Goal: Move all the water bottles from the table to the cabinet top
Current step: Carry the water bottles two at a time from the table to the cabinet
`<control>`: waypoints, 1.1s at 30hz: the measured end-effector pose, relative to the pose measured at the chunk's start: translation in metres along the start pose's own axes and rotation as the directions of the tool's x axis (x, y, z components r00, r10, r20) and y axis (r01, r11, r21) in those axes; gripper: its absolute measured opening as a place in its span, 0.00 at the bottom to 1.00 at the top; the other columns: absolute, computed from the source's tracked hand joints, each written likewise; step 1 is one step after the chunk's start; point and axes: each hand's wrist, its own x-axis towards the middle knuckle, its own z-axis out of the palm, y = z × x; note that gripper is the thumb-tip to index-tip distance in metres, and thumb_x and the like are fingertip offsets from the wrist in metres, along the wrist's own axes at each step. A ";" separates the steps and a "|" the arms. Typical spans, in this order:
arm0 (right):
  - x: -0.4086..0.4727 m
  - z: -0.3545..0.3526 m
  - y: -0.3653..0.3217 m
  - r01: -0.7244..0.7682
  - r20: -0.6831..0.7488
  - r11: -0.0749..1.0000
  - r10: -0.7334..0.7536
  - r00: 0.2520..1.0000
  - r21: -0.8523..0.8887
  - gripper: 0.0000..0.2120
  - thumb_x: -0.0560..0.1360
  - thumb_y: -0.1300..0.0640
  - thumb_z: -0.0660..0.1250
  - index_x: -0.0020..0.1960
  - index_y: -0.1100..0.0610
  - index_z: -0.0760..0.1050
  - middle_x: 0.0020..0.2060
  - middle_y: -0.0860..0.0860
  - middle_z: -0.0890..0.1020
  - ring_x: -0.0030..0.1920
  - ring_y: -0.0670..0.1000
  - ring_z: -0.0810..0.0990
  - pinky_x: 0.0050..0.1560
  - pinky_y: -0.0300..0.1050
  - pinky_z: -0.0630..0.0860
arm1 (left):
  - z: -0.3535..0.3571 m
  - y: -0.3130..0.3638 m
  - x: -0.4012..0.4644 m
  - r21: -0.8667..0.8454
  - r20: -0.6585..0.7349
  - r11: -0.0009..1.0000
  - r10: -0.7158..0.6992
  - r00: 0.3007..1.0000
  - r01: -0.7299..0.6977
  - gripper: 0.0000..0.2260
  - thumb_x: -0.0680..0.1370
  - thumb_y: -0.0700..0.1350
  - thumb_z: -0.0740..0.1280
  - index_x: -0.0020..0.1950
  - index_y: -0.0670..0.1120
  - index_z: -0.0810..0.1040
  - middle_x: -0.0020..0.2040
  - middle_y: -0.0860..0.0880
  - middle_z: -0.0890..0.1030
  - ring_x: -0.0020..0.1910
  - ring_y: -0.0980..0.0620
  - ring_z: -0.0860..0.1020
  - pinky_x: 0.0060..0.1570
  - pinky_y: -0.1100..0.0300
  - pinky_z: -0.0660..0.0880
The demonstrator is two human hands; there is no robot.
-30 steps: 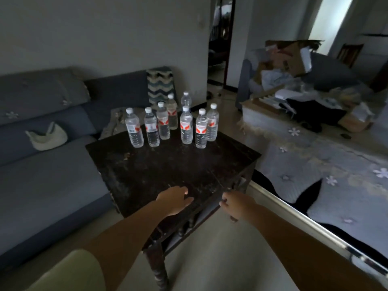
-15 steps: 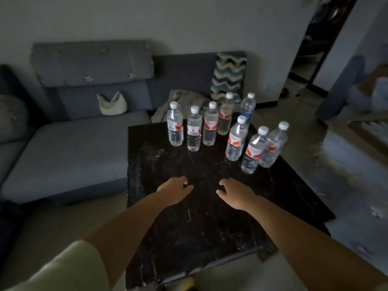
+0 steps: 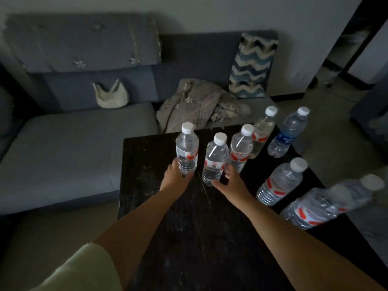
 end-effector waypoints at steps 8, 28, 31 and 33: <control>0.052 0.039 0.018 0.093 -0.198 0.967 -0.045 0.979 0.239 0.27 0.69 0.64 0.75 0.64 0.64 0.69 0.56 0.58 0.80 0.58 0.53 0.80 0.61 0.55 0.77 | 0.036 -0.016 0.054 -0.437 -0.145 0.898 -0.012 0.989 -0.053 0.41 0.66 0.46 0.78 0.74 0.48 0.59 0.69 0.48 0.71 0.68 0.49 0.71 0.66 0.47 0.72; -0.046 0.024 0.037 -0.043 -0.196 0.996 0.057 0.979 0.076 0.29 0.64 0.54 0.78 0.58 0.45 0.66 0.50 0.43 0.79 0.46 0.35 0.78 0.38 0.24 0.73 | 0.028 -0.046 -0.049 -0.318 -0.044 0.948 -0.029 0.999 0.014 0.29 0.66 0.55 0.77 0.62 0.55 0.68 0.51 0.58 0.79 0.51 0.55 0.79 0.48 0.59 0.77; -0.084 0.018 0.049 -0.077 -0.198 0.996 0.085 0.977 0.051 0.27 0.64 0.54 0.78 0.56 0.47 0.66 0.47 0.43 0.78 0.44 0.34 0.77 0.35 0.24 0.71 | 0.031 -0.051 -0.087 -0.283 -0.009 0.959 -0.010 1.000 0.007 0.29 0.66 0.55 0.77 0.62 0.55 0.68 0.52 0.58 0.79 0.51 0.56 0.80 0.49 0.60 0.77; -0.114 0.011 0.057 -0.090 -0.207 0.995 0.097 0.973 0.043 0.26 0.64 0.53 0.78 0.55 0.47 0.66 0.47 0.43 0.79 0.43 0.36 0.77 0.36 0.26 0.69 | 0.035 -0.051 -0.114 -0.250 0.021 0.968 0.014 1.000 -0.008 0.28 0.66 0.55 0.77 0.60 0.56 0.68 0.52 0.57 0.80 0.51 0.56 0.80 0.49 0.59 0.78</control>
